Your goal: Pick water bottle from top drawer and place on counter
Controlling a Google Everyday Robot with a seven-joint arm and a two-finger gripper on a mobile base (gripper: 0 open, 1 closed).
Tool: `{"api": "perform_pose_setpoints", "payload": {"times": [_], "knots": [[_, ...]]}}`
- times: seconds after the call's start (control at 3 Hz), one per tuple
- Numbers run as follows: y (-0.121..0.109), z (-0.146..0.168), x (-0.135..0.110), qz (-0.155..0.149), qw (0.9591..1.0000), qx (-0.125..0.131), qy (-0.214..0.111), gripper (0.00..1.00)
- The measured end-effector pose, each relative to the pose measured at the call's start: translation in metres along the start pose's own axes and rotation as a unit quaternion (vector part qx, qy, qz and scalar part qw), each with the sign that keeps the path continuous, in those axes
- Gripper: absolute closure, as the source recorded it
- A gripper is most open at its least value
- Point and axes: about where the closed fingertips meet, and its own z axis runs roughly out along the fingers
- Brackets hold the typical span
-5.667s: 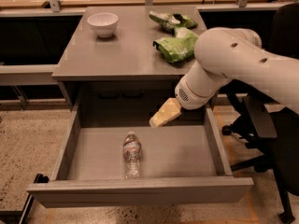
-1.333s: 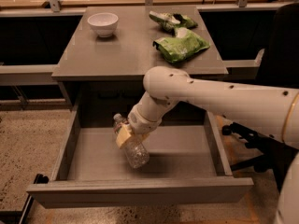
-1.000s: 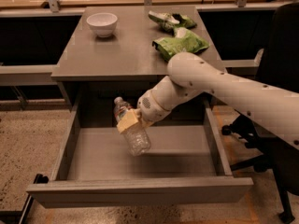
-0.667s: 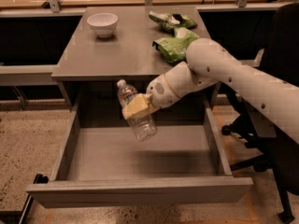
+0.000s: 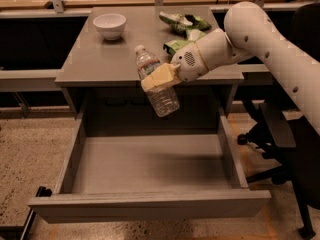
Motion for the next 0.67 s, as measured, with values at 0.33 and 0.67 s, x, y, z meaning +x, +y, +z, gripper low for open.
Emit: {"api": "perform_pose_setpoints", "payload": {"times": [0.33, 0.67], "knots": [[-0.0024, 0.0018, 0.0036, 0.010, 0.9999, -0.002, -0.005, 1.00], [-0.0016, -0.0032, 0.0007, 0.008, 0.9987, 0.007, -0.050, 1.00]]}}
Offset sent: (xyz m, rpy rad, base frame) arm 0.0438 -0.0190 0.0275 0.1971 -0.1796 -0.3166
